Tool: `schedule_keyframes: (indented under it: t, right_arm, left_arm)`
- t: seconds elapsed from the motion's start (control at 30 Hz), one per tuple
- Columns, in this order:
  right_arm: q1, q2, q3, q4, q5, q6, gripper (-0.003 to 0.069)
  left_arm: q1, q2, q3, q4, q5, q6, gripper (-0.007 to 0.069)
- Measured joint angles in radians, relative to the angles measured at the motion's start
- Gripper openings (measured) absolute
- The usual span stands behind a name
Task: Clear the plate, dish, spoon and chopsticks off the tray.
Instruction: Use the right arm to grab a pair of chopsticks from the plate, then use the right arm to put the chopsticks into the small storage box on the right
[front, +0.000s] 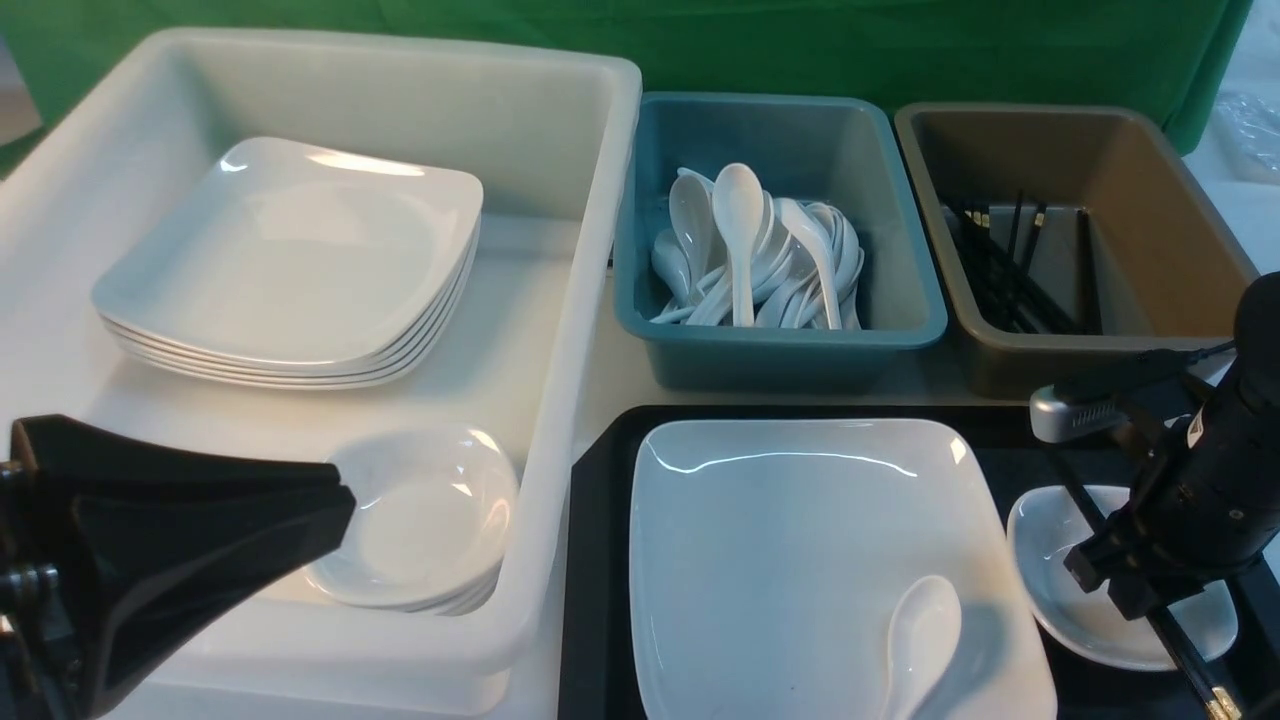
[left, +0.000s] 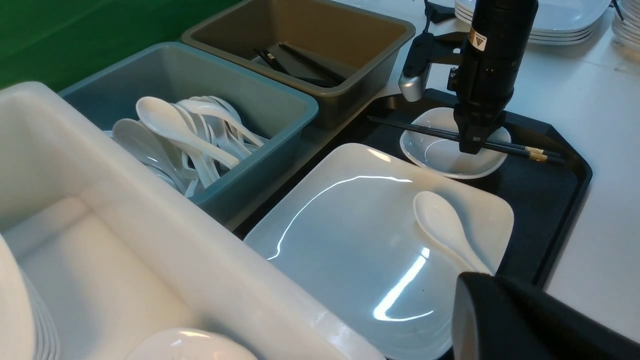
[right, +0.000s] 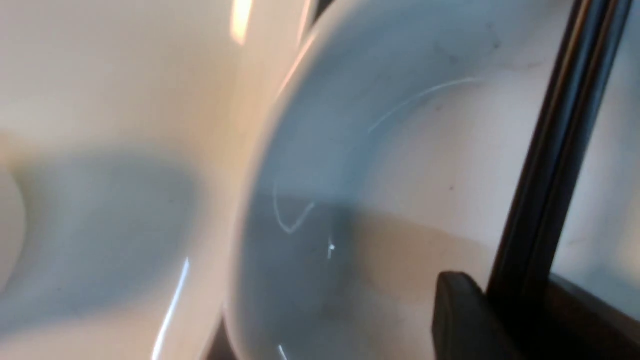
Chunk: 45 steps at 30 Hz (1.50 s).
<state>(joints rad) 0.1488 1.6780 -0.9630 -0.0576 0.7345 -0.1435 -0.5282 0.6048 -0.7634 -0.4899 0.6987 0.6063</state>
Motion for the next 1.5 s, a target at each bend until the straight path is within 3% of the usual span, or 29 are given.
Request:
schedule_keyframes:
  t: [0.1,0.37,0.57,0.63,0.77,0.9,1.03,1.2,1.23,1.33,1.4,1.5]
  right_arm:
    - [0.0,0.007,-0.001,-0.001,0.001,-0.001,0.0149]
    - [0.009,-0.046,-0.001,0.0,0.024,-0.034,0.0148]
    - [0.111,-0.209,-0.006,0.048,0.065,-0.137,0.0148]
    - [0.136,-0.258,-0.055,0.116,0.032,-0.145,0.0148]
    - [0.08,-0.237,-0.213,0.207,-0.067,-0.13,0.0148]
    - [-0.038,-0.103,-0.42,0.345,-0.244,-0.117,0.0148]
    - [-0.121,0.103,-0.634,0.438,-0.321,-0.104,0.0148]
    - [-0.156,0.32,-0.794,0.456,-0.338,-0.051,0.0154]
    - [-0.157,0.34,-0.802,0.456,-0.338,-0.044,0.0168]
    - [-0.16,0.396,-0.81,0.448,-0.321,-0.028,0.0317]
    - [-0.161,0.401,-0.81,0.439,-0.299,-0.033,0.0473]
    - [-0.161,0.365,-0.814,0.394,-0.256,-0.033,0.0532]
  left_arm:
    - [0.0,0.0,0.0,0.0,0.0,0.0,0.0013]
    - [0.0,0.0,0.0,0.001,-0.002,0.0,0.0013]
    - [0.0,0.0,0.0,0.0,-0.087,0.0,0.0013]
    - [0.0,0.0,0.0,-0.006,-0.18,0.0,0.0013]
    - [0.0,0.0,0.0,-0.038,-0.304,0.001,0.0013]
    - [0.0,-0.001,0.0,-0.089,-0.445,0.003,0.0013]
    - [0.0,-0.001,0.0,-0.099,-0.451,0.004,0.0013]
    - [0.0,-0.001,0.0,-0.102,-0.411,0.009,0.0013]
    - [0.0,-0.001,0.0,-0.102,-0.406,0.019,0.0013]
    - [0.0,-0.001,0.0,-0.101,-0.398,0.044,0.0013]
    - [0.0,-0.001,0.0,-0.092,-0.397,0.049,0.0013]
    - [0.0,-0.001,0.0,-0.072,-0.396,0.05,0.0013]
